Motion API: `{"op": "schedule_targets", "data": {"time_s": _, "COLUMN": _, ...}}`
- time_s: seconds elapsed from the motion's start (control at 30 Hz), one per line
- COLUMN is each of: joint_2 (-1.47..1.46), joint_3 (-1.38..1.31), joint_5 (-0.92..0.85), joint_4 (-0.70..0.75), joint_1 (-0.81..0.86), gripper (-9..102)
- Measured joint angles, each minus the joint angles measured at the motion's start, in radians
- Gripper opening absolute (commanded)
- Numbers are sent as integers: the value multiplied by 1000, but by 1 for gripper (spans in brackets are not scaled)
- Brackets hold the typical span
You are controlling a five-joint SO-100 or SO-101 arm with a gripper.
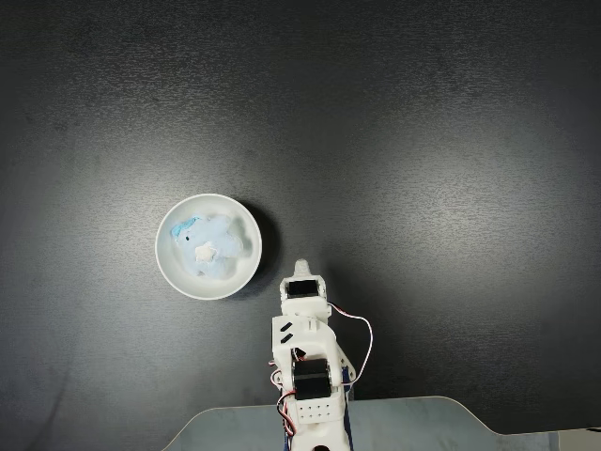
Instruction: Grasp a skyblue doll and put it in the white bowl.
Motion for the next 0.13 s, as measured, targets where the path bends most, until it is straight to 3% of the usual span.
{"op": "schedule_targets", "data": {"time_s": 0.13, "joint_2": 0, "joint_3": 0, "joint_5": 0, "joint_4": 0, "joint_1": 0, "gripper": -1}}
